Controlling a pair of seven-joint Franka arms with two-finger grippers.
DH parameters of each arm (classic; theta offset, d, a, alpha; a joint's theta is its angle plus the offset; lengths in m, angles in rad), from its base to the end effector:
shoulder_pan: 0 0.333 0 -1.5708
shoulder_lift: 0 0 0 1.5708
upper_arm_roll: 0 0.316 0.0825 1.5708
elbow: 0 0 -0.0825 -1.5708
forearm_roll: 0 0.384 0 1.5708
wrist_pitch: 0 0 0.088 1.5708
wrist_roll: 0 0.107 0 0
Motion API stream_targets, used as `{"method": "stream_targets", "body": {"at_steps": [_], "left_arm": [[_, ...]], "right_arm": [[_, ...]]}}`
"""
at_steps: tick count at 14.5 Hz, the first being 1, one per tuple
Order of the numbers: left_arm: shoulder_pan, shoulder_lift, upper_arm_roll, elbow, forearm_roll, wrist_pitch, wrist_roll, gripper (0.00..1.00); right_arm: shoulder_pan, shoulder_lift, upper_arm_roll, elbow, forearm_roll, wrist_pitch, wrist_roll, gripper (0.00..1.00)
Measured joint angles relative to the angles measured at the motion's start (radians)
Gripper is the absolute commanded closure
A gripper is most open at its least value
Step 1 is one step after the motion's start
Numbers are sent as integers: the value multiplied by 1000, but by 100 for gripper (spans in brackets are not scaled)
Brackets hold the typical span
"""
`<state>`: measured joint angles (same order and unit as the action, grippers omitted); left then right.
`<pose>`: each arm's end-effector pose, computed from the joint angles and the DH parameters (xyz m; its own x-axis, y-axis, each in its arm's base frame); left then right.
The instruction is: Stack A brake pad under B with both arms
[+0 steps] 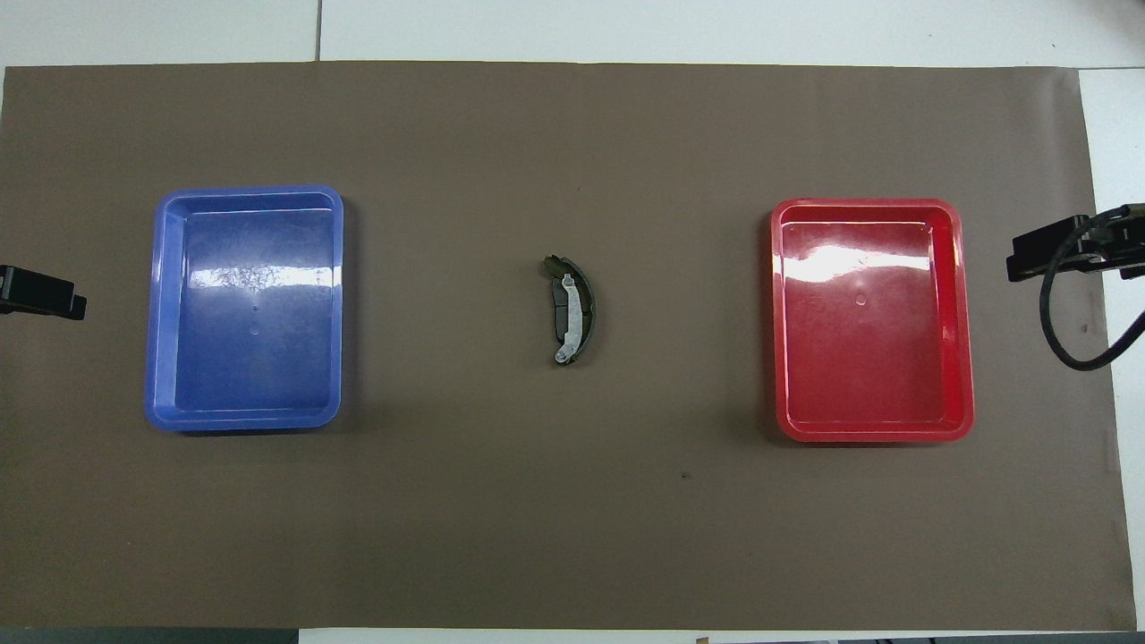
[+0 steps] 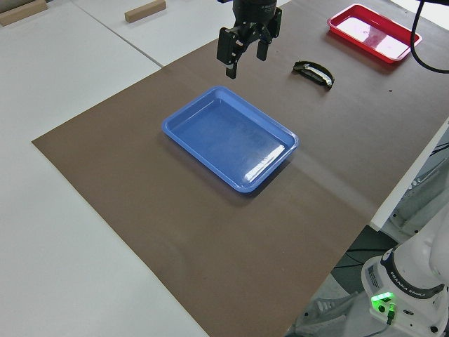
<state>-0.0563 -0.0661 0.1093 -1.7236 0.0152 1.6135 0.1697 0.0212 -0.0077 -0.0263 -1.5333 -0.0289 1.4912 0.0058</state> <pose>0.5335 0.0316 0.5917 0.9920 -0.1177 -0.0451 -0.1178 -0.9930 -0.0003 0.5442 -0.0061 0.6395 0.9993 -0.0132 -0.0342 -0.0122 -0.9995 0.0289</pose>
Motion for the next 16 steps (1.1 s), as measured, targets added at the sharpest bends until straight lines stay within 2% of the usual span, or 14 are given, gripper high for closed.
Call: {"method": "stream_targets", "body": {"at_steps": [16], "left_arm": [[0,0,0,0,0,0,0,1]], "right_arm": [[1,0,2,0,7,0,19,0]]}}
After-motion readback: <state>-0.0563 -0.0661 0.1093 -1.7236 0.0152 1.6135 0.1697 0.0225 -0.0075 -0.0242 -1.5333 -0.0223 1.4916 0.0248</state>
